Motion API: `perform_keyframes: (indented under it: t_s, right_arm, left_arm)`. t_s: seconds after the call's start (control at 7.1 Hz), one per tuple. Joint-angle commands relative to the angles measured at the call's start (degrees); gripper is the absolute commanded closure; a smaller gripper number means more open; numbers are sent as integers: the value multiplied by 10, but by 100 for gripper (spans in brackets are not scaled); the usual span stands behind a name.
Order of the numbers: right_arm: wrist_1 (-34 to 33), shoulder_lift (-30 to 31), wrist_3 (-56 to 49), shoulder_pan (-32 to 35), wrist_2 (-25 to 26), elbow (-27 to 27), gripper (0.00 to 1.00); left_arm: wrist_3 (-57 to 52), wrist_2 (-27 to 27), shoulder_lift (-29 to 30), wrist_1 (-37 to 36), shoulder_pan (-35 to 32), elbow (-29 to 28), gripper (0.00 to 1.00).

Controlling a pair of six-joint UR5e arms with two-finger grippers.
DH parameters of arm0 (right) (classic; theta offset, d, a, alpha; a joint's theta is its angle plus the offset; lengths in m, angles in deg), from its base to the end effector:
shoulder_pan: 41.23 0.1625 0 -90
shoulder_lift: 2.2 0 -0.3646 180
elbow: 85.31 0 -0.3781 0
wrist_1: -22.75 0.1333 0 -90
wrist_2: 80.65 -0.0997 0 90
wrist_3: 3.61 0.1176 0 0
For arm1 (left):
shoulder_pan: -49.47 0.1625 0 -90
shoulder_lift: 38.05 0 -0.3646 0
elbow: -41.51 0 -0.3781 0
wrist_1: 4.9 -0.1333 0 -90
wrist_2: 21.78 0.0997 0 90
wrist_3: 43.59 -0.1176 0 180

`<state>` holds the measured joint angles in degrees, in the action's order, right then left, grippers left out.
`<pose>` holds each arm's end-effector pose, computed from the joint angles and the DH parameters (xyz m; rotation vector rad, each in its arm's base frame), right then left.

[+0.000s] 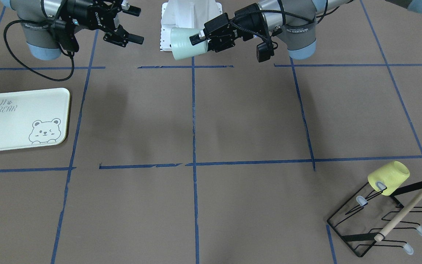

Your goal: Left arm grabs green cup and hands to right arm on tray

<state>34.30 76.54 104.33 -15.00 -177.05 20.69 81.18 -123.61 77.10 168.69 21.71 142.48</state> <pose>-0.3379 -0.3005 0.1960 0.1029 -2.2569 0.2897 0.4013 -0.3346 0.1260 -0.2551 2.0931 -0.4480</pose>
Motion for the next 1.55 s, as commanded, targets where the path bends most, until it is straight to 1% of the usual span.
perform_keyframes:
  t_s: [0.0,0.42,0.7,1.13,1.27,1.41]
  right_arm:
    - [-1,-24,0,-16,7,-2,0]
    - [-5,-35,0,-16,8,-5,0]
    - [-8,-45,1,-17,24,-6,0]
    - [-47,-62,0,-21,25,-5,3]
    - [-50,-63,2,-21,25,-5,10]
    - [-49,-62,3,-22,25,-5,33]
  left_arm:
    - [7,-17,0,11,9,6,69]
    - [8,-17,1,10,16,11,69]
    - [8,-17,3,10,16,12,69]
    - [8,-17,4,9,28,12,69]
    - [8,-17,3,9,28,11,69]
    - [8,-17,3,9,28,12,69]
